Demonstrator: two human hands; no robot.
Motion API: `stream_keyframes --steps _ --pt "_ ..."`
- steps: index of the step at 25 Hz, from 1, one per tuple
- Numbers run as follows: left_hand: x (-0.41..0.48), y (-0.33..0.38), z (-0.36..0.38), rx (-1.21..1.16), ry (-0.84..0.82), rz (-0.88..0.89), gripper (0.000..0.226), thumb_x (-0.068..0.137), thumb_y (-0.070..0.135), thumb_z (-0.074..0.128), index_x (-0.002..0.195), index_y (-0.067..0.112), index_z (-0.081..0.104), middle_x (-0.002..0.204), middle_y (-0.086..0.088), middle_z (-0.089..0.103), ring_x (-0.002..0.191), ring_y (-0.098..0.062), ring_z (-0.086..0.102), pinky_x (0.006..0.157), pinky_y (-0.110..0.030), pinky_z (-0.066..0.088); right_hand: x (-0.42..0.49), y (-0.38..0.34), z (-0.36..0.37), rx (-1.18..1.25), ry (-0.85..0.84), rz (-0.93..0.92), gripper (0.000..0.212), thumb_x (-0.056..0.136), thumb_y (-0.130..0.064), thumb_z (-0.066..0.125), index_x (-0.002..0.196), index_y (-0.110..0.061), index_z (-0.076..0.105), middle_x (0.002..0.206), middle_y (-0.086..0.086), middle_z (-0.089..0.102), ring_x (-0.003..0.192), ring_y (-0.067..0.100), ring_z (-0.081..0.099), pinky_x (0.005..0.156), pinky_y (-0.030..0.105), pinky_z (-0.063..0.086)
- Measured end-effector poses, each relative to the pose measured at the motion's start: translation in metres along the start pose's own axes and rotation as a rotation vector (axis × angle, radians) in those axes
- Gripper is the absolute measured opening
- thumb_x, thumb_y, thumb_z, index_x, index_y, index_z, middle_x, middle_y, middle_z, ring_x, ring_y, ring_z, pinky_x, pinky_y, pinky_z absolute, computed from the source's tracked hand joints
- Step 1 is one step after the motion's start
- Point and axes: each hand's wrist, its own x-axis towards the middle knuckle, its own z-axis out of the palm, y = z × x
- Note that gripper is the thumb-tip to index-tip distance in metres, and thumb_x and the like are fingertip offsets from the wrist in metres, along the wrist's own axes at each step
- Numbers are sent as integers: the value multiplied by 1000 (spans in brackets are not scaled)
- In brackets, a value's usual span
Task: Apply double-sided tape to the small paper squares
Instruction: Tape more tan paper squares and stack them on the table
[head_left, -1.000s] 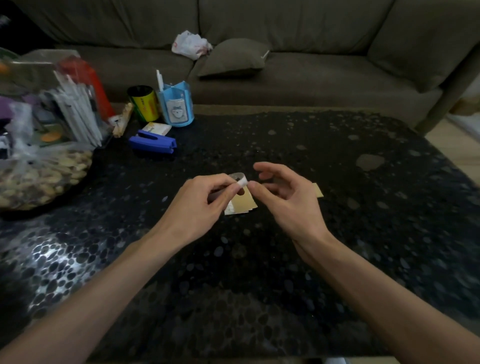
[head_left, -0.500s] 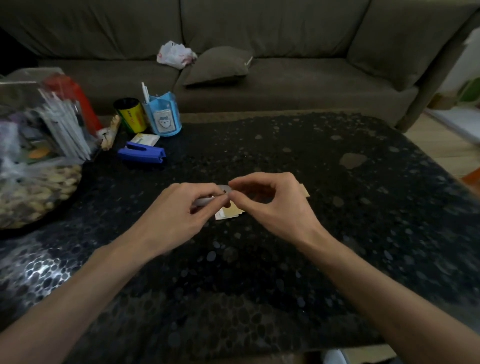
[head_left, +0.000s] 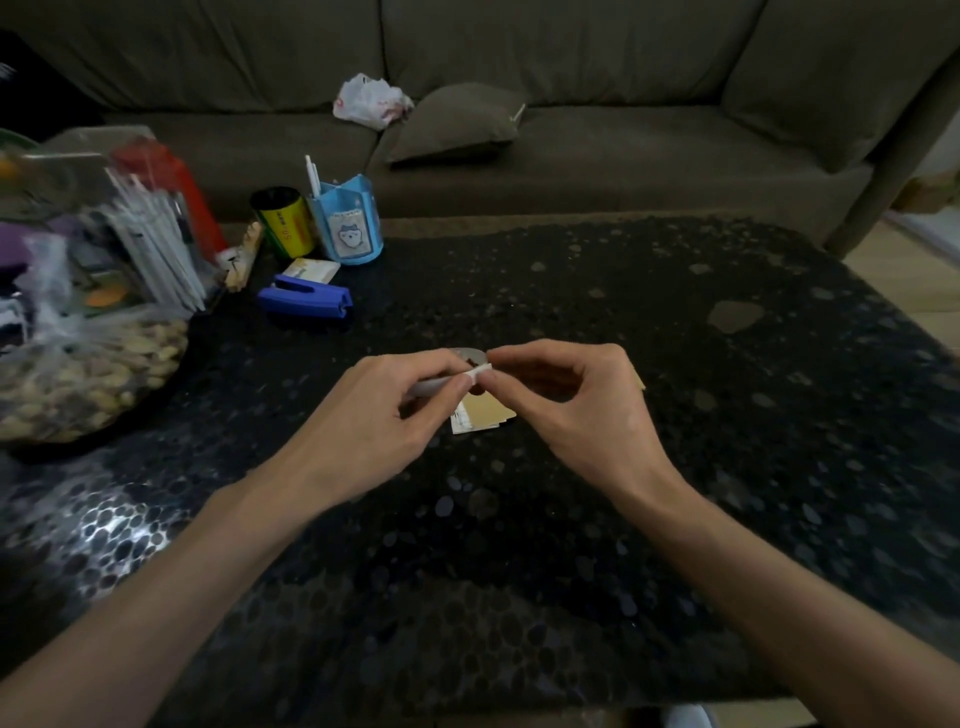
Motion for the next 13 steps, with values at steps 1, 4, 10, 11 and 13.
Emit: stream_keyframes --steps 1,4,10,11,13 --pt "0 0 1 -4 12 3 19 104 34 56 115 36 72 90 17 71 88 -1 67 71 -12 49 0 0 0 8 -2 -2 25 93 -28 78 118 -27 78 105 -18 78 100 -9 71 93 22 59" --pt "1 1 4 -1 27 -3 18 104 33 57 112 36 73 91 19 70 89 1 66 70 -14 49 3 3 0 23 4 0 21 93 -23 79 113 -25 80 102 -16 78 98 -6 72 93 24 60" --pt "4 -5 10 -61 35 -19 20 104 38 55 112 35 73 96 17 72 94 -3 68 75 -21 51 7 8 -2 -28 -23 -54 10 94 -24 78 104 -27 78 100 -15 74 96 0 70 85 24 60" --pt "5 -5 11 -64 43 -22 18 104 36 57 110 35 74 93 18 71 92 -3 68 74 -20 50 8 9 -2 -39 -52 -55 9 95 -25 76 104 -28 76 102 -14 71 97 0 69 83 23 59" --pt "5 -5 13 -65 57 -29 15 103 34 59 105 36 74 88 19 70 89 -3 68 72 -19 50 11 12 0 -68 -115 -46 7 98 -26 71 104 -29 71 105 -14 66 98 0 66 82 20 57"
